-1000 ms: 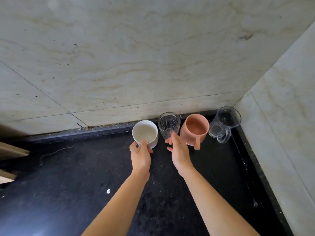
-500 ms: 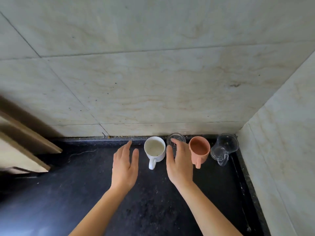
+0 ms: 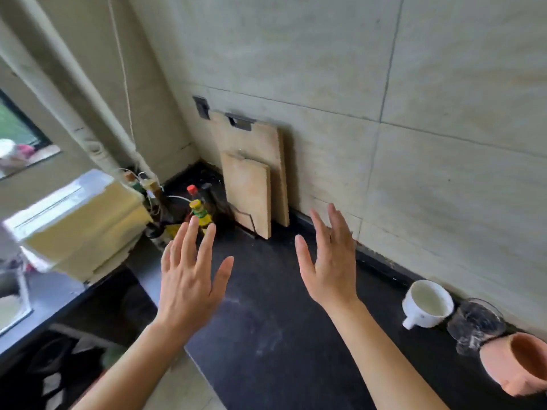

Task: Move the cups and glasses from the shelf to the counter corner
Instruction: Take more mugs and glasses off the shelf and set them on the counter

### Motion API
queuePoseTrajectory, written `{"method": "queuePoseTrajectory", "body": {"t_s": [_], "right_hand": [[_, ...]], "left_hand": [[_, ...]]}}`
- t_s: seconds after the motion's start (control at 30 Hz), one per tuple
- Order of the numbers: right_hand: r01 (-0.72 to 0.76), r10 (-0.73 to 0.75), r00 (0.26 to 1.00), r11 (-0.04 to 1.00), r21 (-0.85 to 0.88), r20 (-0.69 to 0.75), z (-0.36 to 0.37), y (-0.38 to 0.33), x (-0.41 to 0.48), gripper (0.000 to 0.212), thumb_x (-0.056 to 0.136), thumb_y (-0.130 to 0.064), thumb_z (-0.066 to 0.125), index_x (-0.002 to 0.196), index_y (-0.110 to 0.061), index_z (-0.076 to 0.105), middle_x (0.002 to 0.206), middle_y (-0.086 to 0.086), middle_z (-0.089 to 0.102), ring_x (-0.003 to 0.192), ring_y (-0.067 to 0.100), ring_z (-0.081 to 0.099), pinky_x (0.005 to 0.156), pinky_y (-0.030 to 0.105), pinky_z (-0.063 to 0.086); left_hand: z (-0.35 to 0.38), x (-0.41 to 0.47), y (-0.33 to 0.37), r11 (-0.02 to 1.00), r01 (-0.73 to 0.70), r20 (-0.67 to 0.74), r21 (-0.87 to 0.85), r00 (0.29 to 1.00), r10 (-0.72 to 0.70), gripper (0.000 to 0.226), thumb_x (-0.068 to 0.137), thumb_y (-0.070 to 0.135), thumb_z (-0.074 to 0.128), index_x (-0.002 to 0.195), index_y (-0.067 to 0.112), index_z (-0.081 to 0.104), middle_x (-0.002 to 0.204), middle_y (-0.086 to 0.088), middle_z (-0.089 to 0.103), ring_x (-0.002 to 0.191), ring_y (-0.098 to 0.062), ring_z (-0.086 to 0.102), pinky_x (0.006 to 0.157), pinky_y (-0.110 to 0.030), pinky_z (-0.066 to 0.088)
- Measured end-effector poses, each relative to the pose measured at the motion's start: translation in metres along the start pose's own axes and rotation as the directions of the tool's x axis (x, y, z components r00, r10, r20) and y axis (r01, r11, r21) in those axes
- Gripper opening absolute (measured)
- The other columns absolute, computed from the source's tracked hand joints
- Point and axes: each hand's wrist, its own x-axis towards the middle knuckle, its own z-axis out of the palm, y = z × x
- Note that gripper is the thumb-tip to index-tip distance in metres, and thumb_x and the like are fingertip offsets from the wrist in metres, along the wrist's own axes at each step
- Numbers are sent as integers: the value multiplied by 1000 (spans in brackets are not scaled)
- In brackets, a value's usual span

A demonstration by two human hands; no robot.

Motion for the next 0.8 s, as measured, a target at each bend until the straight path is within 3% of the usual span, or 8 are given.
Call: {"method": "queuePoseTrajectory", "body": {"t_s": [0.17, 0.37, 0.53, 0.8], "right_hand": [[259, -261, 963, 965, 35, 65, 61, -133, 5, 70, 100, -51, 50, 159, -21, 29, 168, 19, 17, 155, 37, 17, 122, 51, 20], [457, -471, 876, 879, 135, 103, 181, -334, -33, 77, 99, -53, 52, 162, -20, 23, 170, 18, 8, 156, 37, 10, 122, 57, 19], [604, -657, 747, 734, 310, 100, 302, -535, -100, 76, 99, -54, 51, 160, -15, 27, 169, 20, 11, 156, 38, 10, 120, 60, 21], [674, -834, 537, 516, 528, 130, 427, -763, -198, 79, 95, -52, 58, 159, -13, 29, 168, 23, 13, 155, 39, 14, 122, 56, 18]], "left_hand": [[-56, -43, -114, 989, 130, -94, 69, 988, -124, 67, 99, 53, 37, 152, 12, 37, 162, -20, 24, 149, -37, 22, 117, -50, 20], [-134, -137, -313, 952, 292, -232, 92, 936, -265, 67, 99, 53, 40, 154, 14, 33, 163, -18, 19, 150, -37, 18, 117, -55, 21], [-213, -228, -489, 855, 490, -296, 172, 853, -429, 68, 97, 53, 40, 152, 12, 33, 163, -20, 19, 149, -39, 19, 112, -62, 22], [-311, -363, -654, 621, 745, -402, 243, 660, -635, 71, 96, 53, 38, 153, 10, 31, 163, -20, 16, 150, -37, 15, 114, -62, 19]]}}
